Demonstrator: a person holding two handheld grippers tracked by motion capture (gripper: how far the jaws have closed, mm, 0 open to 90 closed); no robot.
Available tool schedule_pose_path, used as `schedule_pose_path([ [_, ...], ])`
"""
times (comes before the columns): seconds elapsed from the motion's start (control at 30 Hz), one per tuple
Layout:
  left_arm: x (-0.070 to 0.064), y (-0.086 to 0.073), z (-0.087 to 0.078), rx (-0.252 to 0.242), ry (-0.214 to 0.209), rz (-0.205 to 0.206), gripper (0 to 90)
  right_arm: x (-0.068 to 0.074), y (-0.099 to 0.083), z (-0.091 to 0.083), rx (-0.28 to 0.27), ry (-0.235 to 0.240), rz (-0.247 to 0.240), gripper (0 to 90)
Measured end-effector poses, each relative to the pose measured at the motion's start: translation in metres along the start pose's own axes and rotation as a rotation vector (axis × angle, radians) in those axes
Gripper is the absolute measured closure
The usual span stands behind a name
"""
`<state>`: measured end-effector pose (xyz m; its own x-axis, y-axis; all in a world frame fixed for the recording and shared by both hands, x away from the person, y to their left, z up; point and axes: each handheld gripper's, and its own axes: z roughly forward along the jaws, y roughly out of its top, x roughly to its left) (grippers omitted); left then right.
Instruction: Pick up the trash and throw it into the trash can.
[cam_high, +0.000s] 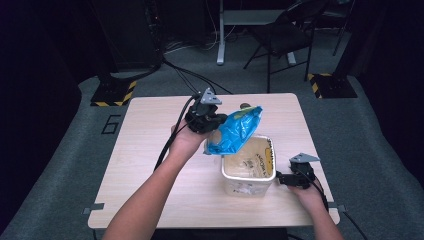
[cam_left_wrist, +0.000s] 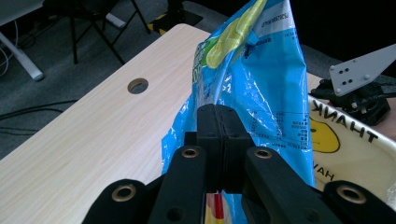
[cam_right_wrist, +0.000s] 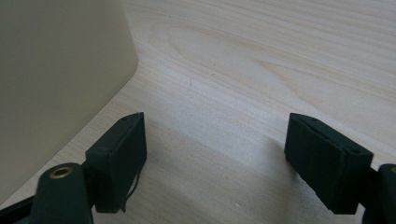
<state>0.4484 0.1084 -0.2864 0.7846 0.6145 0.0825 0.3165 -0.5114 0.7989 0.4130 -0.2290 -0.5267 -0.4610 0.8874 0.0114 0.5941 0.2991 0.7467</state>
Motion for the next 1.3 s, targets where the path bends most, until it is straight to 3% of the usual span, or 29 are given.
schedule_pose_path([
  [0.87,-0.035,0.039,0.006,-0.056,-0.06,0.055,88.8,0.0,0.0,0.0,-0.003,0.003,-0.006,20.2],
  [1.13,-0.041,0.038,0.017,-0.061,-0.082,0.054,88.8,0.0,0.0,0.0,0.001,0.004,-0.006,20.2],
  [1.3,-0.042,0.031,0.031,-0.034,-0.093,0.044,88.7,0.0,0.0,0.0,0.001,0.005,-0.003,20.2],
])
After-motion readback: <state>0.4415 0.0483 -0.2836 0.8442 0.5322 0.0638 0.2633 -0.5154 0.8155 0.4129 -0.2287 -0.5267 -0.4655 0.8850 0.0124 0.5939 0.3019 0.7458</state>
